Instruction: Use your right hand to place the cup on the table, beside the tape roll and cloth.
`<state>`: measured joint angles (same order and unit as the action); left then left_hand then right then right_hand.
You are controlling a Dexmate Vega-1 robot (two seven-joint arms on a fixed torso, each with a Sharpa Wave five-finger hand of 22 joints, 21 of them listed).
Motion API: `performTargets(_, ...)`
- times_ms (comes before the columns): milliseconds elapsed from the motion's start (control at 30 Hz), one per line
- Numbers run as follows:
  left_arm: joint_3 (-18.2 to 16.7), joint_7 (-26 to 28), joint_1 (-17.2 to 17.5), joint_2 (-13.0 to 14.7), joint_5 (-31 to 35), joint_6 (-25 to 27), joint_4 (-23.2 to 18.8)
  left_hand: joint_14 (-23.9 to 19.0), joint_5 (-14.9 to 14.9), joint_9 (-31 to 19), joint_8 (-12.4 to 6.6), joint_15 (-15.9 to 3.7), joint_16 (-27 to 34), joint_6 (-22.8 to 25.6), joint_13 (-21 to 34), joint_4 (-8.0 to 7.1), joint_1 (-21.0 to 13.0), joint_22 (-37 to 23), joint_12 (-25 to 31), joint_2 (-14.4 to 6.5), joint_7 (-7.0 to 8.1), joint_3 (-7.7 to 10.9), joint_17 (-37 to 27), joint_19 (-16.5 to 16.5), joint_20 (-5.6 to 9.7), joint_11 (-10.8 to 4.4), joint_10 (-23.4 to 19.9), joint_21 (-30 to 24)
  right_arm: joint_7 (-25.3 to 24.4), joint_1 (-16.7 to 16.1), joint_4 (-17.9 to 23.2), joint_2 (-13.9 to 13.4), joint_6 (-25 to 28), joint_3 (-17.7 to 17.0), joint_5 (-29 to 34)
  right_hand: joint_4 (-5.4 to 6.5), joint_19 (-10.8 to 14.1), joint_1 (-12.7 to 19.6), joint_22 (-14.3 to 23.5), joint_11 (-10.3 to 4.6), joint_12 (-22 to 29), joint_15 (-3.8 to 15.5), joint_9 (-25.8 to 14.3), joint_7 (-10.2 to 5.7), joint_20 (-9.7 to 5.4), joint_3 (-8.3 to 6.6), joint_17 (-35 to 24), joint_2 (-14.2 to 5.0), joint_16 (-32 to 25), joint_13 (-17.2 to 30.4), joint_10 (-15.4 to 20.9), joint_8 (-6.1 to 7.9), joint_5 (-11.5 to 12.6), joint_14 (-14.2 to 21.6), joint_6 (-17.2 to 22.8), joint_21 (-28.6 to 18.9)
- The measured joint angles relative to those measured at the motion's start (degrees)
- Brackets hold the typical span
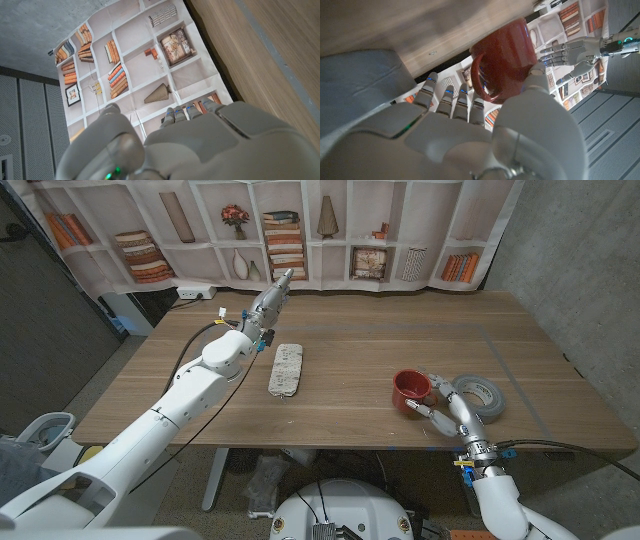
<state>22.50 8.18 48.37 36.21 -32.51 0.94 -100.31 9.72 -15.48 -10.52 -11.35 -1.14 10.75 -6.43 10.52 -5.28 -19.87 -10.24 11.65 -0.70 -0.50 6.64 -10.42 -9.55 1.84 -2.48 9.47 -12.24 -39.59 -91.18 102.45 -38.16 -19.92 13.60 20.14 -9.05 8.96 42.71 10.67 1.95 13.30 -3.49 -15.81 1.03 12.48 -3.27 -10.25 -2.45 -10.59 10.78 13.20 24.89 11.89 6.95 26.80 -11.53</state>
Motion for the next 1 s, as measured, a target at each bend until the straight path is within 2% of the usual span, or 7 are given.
performTargets(533,0.1,-0.2,-0.8,0.0,0.0,0.6,0.2,0.0,0.0,0.0,0.00,0.00,0.0,0.0,0.0,-0.16,0.0,0.0,0.0,0.0,0.00,-0.16,0.0,0.0,0.00,0.00,0.0,0.0,-3.6,2.0,-2.7,0.1,1.1,3.0,1.4,-0.01,0.0,0.0,0.0,0.01,0.0,0.43,0.0,0.00,0.00,-0.01,0.0,0.00,0.0,0.0,0.0,-0.32,-0.2,0.0,0.0,0.0)
performTargets(1000,0.4,0.0,-1.2,-0.2,0.1,1.1,0.1,0.0,0.0,0.0,0.00,0.00,0.0,0.0,0.0,0.01,0.0,0.0,0.0,0.0,0.00,-0.33,0.0,0.0,0.00,0.00,0.0,0.0,-4.9,2.9,-4.6,-0.8,1.2,4.6,0.3,-0.01,0.0,0.0,0.0,-0.31,0.0,0.95,0.0,-0.31,0.00,-0.34,0.0,0.01,0.0,0.0,-0.3,-0.45,-0.2,0.1,-0.3,0.0)
